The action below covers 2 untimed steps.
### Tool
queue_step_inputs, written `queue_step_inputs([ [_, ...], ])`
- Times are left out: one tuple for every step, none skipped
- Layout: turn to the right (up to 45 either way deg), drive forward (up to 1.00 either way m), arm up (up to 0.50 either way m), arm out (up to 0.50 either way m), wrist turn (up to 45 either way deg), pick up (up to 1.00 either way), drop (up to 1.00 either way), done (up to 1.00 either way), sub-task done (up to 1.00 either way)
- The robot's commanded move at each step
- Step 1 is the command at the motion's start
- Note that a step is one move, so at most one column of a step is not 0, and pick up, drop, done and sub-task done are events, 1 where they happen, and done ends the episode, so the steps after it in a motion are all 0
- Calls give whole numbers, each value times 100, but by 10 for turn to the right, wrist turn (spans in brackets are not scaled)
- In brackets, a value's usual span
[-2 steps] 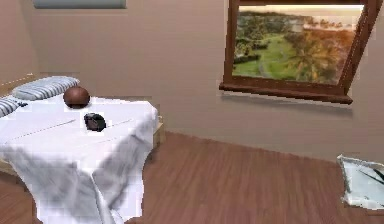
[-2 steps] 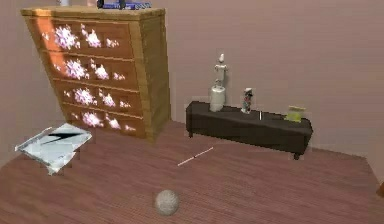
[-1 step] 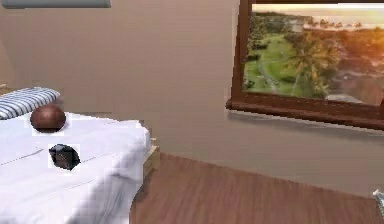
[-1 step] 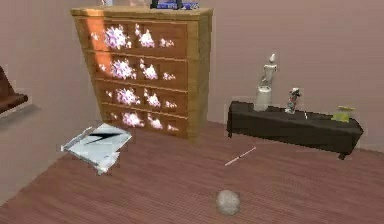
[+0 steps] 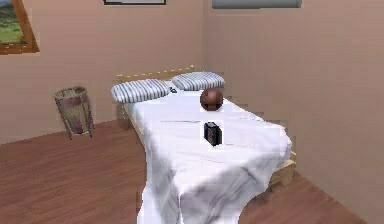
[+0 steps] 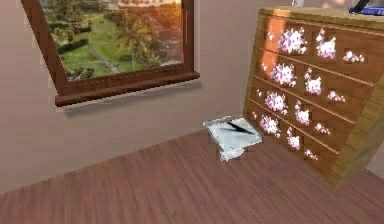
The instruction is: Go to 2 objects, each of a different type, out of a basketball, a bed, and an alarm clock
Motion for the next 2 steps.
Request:
queue_step_inputs([
  [0, 0, 0, 0, 0, 0, 0, 0, 100],
  [450, 0, 0, 0, 0, 0, 0, 0, 0],
])
